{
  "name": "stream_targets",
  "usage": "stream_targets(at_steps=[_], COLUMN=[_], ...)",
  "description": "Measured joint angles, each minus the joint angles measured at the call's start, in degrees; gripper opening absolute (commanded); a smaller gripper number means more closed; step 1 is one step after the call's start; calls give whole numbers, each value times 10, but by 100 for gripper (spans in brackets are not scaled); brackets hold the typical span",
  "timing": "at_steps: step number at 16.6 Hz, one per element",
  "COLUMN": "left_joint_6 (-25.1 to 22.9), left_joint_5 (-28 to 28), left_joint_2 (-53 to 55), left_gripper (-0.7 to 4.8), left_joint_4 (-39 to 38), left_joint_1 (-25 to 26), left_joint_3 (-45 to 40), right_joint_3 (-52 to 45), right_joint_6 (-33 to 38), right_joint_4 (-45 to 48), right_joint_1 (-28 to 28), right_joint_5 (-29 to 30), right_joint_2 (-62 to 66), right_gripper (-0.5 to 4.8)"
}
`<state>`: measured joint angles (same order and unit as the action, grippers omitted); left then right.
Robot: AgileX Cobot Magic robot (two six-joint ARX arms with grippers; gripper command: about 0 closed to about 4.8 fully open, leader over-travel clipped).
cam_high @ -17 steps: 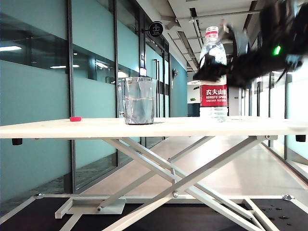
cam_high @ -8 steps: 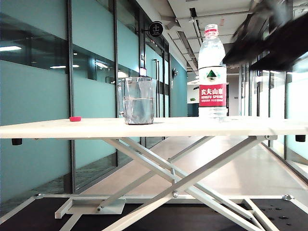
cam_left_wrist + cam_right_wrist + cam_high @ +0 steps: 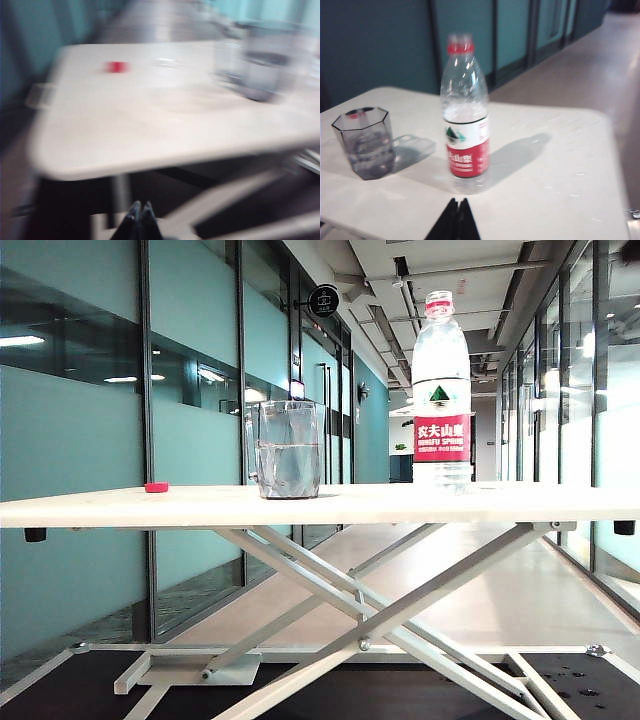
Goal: Pick up the mineral water bottle on the table and pour water into the mug until it's half full.
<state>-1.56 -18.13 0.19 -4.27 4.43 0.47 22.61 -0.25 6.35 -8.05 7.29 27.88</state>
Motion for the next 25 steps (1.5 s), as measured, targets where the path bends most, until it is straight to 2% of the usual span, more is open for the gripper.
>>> stream_targets(at_steps=[2, 6, 8, 9, 11, 14, 17, 22, 25], left_joint_6=[2, 3, 3, 1, -8, -14, -14, -14, -14], left_joint_5=[39, 49, 53, 53, 65, 68, 68, 68, 68], left_joint_2=[0, 0, 0, 1, 2, 2, 2, 2, 2], left_gripper=[-5, -5, -5, -5, -5, -5, -5, -5, -5], left_joint_4=[20, 79, 102, 108, 109, 109, 109, 109, 109], left_joint_1=[0, 0, 0, 0, 0, 1, 1, 1, 1], left_joint_3=[0, 0, 0, 0, 0, 0, 0, 0, 0], right_joint_3=[-27, -96, -102, -111, -137, -221, -222, -222, -222], right_joint_6=[-2, -1, 3, 3, 4, 4, -10, -12, -12], right_joint_4=[-30, -112, -147, -154, -134, -27, -20, 2, 2], right_joint_1=[0, 0, 1, 0, -1, 0, 5, 61, 62], right_joint_5=[-28, -77, -138, -146, -147, -132, -114, -113, -113], right_joint_2=[-64, -271, -274, -271, -278, -278, -277, -277, -278], right_gripper=[-5, -5, -5, -5, -5, -5, -5, -5, -5])
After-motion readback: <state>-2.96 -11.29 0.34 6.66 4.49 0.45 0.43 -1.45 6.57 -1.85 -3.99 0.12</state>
